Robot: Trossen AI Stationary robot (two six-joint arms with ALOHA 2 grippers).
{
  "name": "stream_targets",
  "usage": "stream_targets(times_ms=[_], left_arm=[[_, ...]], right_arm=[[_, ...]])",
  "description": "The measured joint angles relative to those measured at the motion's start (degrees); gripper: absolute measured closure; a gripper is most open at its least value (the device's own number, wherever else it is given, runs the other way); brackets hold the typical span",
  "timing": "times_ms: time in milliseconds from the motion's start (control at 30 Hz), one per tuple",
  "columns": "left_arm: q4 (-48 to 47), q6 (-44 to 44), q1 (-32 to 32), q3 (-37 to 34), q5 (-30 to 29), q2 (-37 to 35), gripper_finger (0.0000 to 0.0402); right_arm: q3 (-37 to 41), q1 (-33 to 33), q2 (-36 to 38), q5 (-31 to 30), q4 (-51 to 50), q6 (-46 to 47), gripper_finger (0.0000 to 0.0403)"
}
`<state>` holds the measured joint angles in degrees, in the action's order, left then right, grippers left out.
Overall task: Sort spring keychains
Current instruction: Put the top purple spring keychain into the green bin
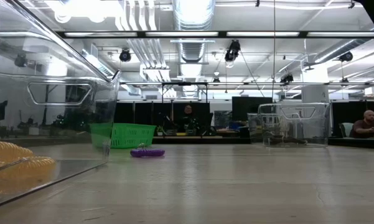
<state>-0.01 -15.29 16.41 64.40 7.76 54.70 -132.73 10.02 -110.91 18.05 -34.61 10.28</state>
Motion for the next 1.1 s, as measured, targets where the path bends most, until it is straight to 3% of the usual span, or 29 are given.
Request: stream_targets(times_ms=[133,300,567,667,933,1100], left_arm=[[0.0,0.6,0.4,0.1,-1.8,-0.8,0.0399],[-1.6,0.9,1.4,0.0,-2.4,-1.2,0.04],[-7.5,1.7,2.3,0.0,-5.2,-1.5,0.0401],[-11.0,3.6,2.4,0.1,-7.0,-1.5,0.0401],[-23.3,9.3,2.6,-0.6,-16.7,-1.1,0.0401],[-28.7,9.4,3.5,-2.1,-19.4,0.5,0.04]], right_arm=[[0.0,0.0,0.0,-0.2,1.0,0.1,0.0371],[0.0,0.0,0.0,-0.5,2.1,0.3,0.0312],[-0.1,0.1,0.0,-10.8,1.9,0.4,0.0193],[-0.2,0.2,0.0,-11.2,1.9,-0.6,0.0167],[-0.2,0.1,0.1,-12.0,1.8,-1.2,0.0148],[-0.2,0.1,0.1,-12.2,1.7,-1.3,0.0154]])
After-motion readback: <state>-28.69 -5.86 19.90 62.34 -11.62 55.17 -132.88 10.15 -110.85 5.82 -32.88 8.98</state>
